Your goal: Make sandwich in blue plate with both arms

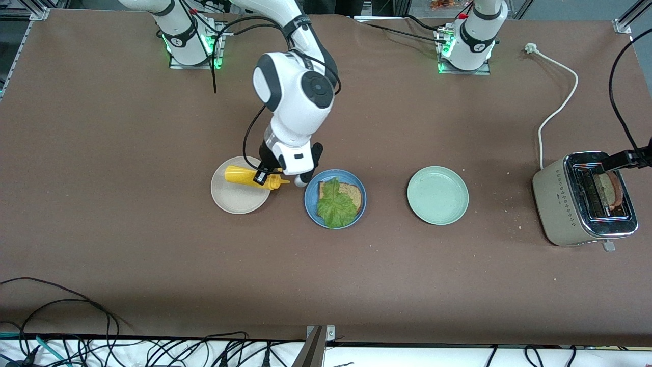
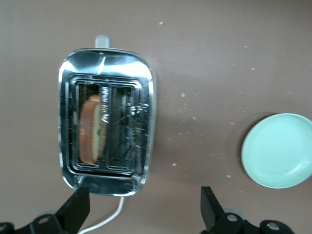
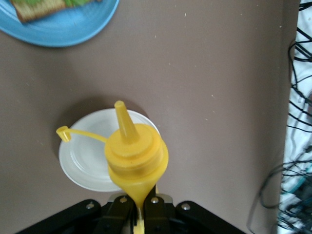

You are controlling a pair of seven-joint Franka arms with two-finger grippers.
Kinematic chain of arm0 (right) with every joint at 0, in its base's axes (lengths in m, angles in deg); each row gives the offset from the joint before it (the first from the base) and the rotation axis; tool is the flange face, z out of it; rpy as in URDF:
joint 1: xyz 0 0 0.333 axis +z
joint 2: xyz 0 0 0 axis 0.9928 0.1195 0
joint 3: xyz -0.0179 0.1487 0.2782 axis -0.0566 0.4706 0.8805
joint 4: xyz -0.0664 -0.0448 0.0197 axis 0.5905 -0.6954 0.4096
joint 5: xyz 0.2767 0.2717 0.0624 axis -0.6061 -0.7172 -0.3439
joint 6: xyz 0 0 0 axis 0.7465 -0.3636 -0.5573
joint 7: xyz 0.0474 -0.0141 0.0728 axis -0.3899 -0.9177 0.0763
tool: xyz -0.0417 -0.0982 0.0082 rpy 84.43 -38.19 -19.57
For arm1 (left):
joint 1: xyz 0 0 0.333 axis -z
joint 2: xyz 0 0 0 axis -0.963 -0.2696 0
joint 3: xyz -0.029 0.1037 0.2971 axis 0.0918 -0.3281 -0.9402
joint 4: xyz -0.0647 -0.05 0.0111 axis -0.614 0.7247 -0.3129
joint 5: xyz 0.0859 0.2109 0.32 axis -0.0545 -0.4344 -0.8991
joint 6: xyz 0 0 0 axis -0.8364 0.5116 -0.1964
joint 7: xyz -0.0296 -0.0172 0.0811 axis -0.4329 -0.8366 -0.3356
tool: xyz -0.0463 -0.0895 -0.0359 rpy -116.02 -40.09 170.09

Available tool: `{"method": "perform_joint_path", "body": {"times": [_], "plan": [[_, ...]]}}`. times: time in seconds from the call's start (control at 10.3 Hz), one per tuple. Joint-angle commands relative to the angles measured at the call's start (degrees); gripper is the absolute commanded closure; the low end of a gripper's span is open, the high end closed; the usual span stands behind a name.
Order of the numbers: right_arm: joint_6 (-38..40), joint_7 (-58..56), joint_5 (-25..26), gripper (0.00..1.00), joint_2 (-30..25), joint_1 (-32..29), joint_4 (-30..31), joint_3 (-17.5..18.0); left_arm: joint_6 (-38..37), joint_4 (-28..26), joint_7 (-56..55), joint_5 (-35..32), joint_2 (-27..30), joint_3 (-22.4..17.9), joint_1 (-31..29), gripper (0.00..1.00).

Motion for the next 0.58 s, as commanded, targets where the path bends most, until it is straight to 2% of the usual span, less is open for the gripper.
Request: {"method": "perform_joint_path", "body": {"times": [0.0, 0.19, 0.49], "plan": [[0.7, -6.2, -12.9, 0.93, -0.3, -1.2, 0.4, -5.3, 1.6, 4.2, 6.0, -2.0, -7.2, 0.5, -4.9, 0.0], [1.5, -15.9, -22.4, 0.93, -1.7, -5.9, 1.3, -6.1, 4.0, 4.3, 9.4, -1.9, -10.4, 0.5, -7.7, 0.0], [6.9, -33.9, -33.7, 0.9, -3.8, -14.7, 2.2, -6.2, 6.7, 4.4, 9.8, -2.0, -13.8, 0.5, -8.3, 0.0]]}}
